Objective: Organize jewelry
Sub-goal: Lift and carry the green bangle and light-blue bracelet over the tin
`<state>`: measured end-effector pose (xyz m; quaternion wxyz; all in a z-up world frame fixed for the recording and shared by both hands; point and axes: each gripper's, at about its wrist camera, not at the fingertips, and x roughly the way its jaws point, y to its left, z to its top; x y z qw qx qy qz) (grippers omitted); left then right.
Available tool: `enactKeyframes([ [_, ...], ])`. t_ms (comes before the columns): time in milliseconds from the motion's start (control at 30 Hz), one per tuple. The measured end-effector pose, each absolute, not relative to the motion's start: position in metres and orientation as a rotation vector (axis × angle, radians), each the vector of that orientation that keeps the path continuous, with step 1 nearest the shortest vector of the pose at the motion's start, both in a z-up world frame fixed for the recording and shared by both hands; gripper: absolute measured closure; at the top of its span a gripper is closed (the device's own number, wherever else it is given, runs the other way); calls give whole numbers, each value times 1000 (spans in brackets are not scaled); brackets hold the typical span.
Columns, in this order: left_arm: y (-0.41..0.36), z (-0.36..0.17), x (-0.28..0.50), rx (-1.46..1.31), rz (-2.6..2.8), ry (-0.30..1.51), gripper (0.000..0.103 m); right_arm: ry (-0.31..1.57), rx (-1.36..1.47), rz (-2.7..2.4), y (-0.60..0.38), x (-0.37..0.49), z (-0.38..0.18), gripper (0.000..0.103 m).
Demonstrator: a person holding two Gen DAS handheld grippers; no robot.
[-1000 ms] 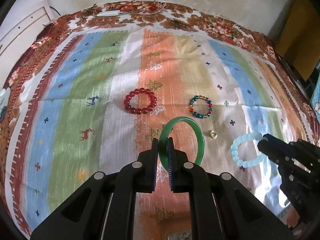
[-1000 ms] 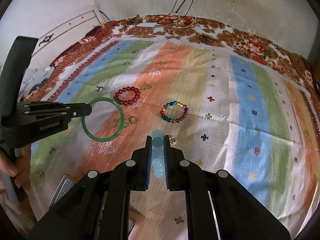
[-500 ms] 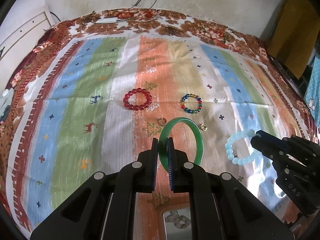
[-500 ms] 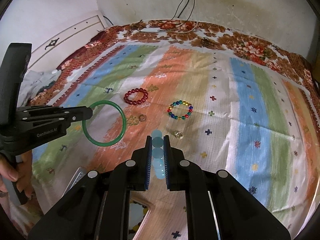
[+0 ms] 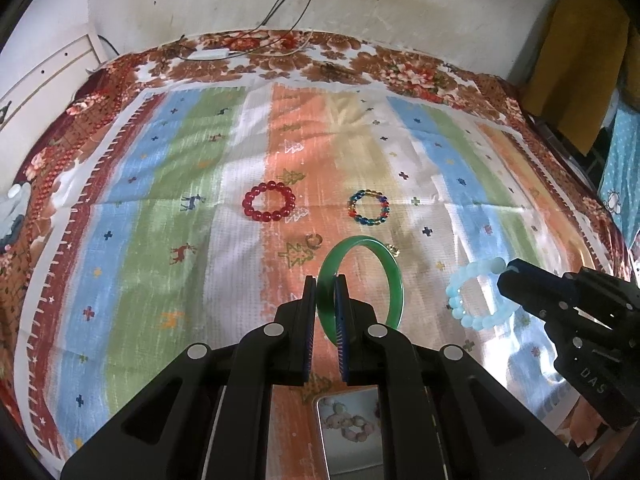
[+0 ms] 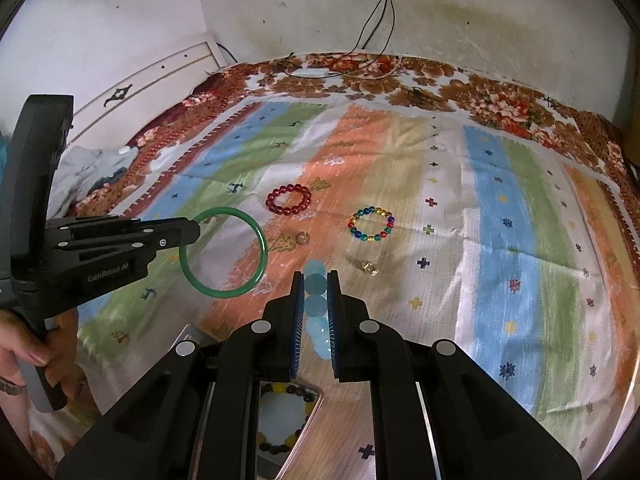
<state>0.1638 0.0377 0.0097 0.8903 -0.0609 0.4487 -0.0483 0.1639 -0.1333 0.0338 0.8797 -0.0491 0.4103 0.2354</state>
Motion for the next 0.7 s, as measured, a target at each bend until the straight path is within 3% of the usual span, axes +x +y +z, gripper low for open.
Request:
enactKeyframes([
  [700,24,11,120,-81,-120,903,94,824,-116,541,-124,117,43,91],
])
